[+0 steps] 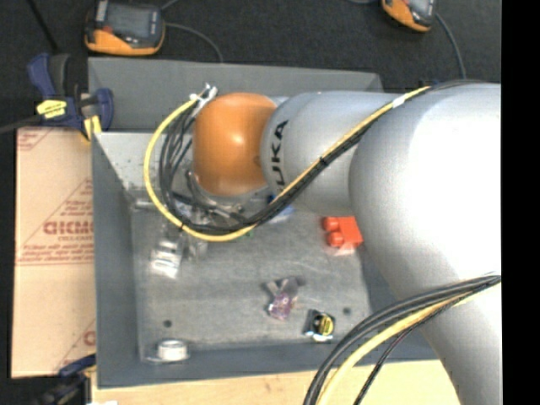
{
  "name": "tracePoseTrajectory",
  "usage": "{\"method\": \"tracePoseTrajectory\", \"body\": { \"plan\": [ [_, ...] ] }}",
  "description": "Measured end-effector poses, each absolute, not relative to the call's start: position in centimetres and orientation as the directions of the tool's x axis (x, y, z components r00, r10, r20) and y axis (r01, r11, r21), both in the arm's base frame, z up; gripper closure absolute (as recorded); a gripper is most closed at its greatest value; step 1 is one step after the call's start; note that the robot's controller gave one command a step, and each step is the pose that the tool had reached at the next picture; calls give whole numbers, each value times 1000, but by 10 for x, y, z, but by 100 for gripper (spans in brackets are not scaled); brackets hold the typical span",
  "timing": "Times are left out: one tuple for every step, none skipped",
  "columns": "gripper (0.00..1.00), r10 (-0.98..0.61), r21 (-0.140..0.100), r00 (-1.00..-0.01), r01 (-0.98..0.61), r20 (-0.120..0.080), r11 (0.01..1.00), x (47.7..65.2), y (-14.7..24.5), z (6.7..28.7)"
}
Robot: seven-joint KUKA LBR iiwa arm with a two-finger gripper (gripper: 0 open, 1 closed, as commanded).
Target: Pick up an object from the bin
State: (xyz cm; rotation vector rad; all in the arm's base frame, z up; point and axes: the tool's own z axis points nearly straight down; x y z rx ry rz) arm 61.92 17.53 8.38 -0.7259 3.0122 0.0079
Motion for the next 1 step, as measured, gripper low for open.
{"method": "tracePoseTrajectory", "body": {
  "plan": [
    [100,-452,-3,-892,-452,-8,892,622,175,132]
  ]
}}
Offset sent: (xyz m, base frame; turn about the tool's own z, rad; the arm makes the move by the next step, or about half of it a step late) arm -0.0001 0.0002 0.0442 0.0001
